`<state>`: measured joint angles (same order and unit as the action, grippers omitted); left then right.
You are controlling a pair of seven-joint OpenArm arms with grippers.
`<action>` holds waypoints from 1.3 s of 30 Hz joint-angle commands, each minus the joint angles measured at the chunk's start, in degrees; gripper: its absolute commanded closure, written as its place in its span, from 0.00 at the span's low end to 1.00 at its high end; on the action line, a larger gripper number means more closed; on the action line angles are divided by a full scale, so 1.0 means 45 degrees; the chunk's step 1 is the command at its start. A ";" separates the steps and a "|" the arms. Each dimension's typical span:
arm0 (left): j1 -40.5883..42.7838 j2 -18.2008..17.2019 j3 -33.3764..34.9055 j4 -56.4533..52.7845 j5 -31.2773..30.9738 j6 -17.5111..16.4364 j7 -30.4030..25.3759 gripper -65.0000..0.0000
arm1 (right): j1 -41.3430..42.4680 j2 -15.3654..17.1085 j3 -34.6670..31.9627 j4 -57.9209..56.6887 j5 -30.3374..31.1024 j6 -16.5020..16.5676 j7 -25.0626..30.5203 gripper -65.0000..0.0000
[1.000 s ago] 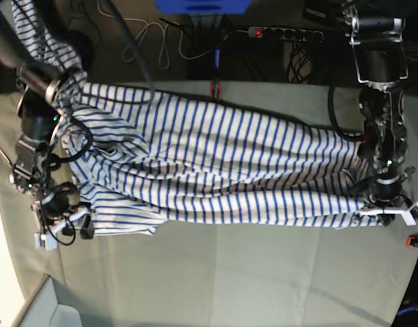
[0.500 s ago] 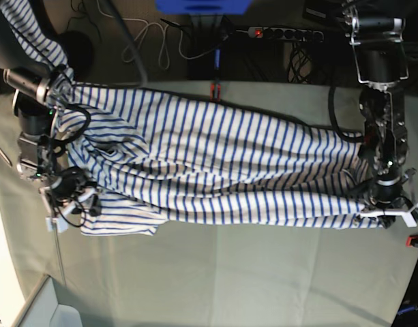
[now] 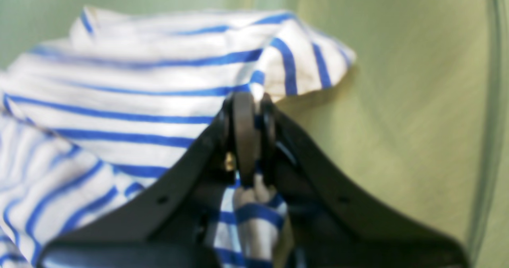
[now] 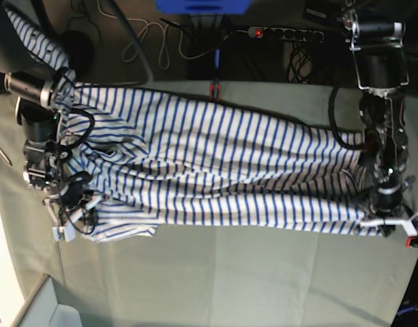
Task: Layout the t-shirt on the table in an organized manner, then fold the t-shirt properly
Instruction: 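Hold both ends of the striped strip and stretch it taut, then lift the strip end with the right gripper and pull it toward the robot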
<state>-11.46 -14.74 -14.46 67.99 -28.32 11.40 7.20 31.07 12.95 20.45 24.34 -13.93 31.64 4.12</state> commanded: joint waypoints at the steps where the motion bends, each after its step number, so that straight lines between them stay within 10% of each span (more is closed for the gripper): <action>1: -0.0549 -0.0192 -0.0020 0.0277 0.0129 -0.0062 -0.0516 1.00 | 0.0685 0.0277 0.0018 0.0208 0.0234 -0.0183 0.0716 1.00; 39: -0.2639 -0.0192 0.0742 0.0394 0.0129 -0.0062 -0.0516 1.00 | 0.2619 0.0394 0.1424 0.0208 0.0684 -0.0164 0.1419 1.00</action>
<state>-21.56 -15.03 -10.92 68.38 -28.27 11.35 7.05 40.73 13.89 26.79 24.32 -11.92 31.48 8.47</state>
